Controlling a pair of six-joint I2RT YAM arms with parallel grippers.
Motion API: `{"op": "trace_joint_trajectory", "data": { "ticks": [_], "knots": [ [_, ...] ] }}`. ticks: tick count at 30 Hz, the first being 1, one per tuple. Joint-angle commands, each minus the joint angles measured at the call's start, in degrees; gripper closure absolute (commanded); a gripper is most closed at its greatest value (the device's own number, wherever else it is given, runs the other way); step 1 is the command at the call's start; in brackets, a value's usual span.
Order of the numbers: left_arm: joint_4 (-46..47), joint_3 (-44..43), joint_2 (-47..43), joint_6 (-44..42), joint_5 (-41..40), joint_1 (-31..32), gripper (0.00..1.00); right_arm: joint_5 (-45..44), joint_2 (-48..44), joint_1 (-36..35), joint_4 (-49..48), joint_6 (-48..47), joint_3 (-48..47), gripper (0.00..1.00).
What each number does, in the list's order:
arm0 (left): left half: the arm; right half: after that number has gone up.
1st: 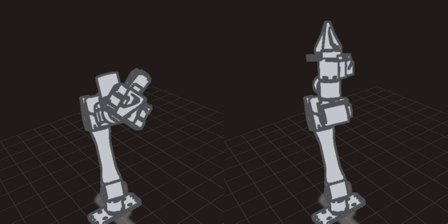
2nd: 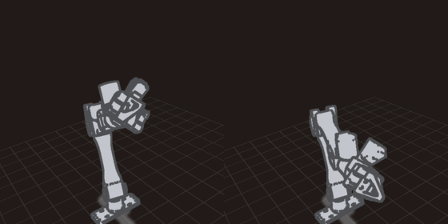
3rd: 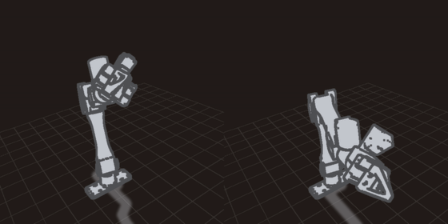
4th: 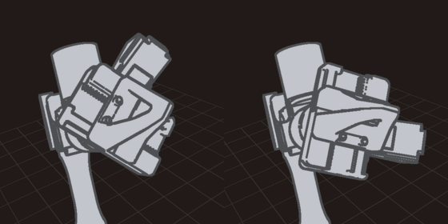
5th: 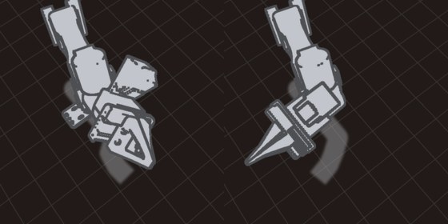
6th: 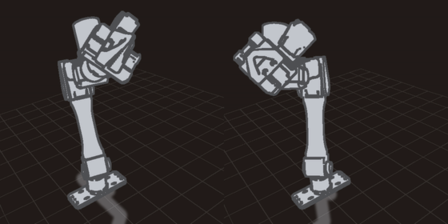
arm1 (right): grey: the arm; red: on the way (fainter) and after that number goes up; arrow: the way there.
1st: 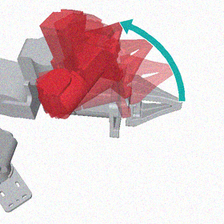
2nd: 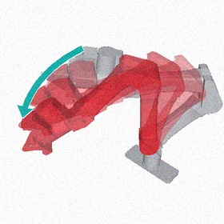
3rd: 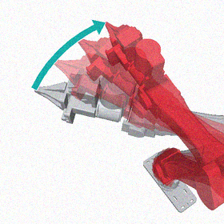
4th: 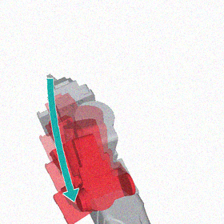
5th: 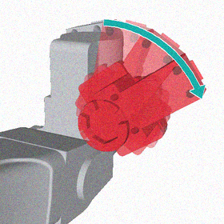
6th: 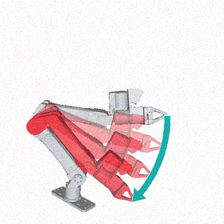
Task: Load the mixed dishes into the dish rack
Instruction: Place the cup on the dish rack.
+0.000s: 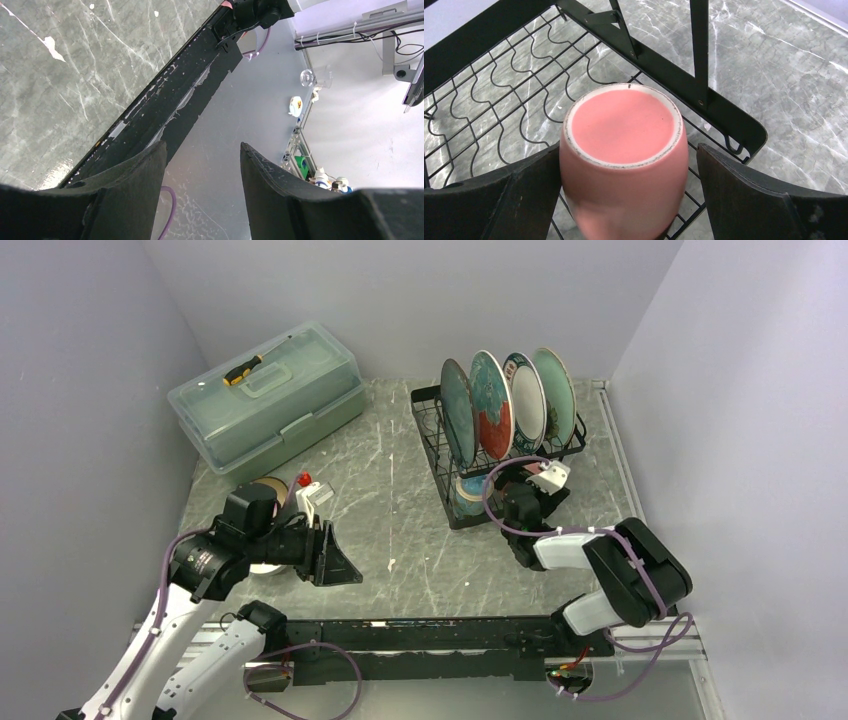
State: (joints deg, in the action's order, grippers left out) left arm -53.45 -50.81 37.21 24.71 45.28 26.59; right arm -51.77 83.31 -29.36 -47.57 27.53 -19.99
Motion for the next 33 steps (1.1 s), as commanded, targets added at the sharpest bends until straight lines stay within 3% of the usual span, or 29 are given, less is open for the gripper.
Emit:
{"op": "trace_joint_trajectory", "data": {
  "ticks": [1,18,33],
  "knots": [
    [0.37,-0.01,-0.65,-0.17,0.87,0.04,0.39,4.85,-1.44,-0.55,1.56,-4.37,-1.27,0.00],
    [1.60,0.29,-0.59,0.34,1.56,0.09,0.39,5.46,-13.51,-1.57,6.09,-7.26,0.74,0.00],
    [0.85,-0.36,-0.80,0.43,0.41,0.03,0.39,10.82,-30.59,-1.57,18.10,-9.51,3.69,0.00]
  ]
}}
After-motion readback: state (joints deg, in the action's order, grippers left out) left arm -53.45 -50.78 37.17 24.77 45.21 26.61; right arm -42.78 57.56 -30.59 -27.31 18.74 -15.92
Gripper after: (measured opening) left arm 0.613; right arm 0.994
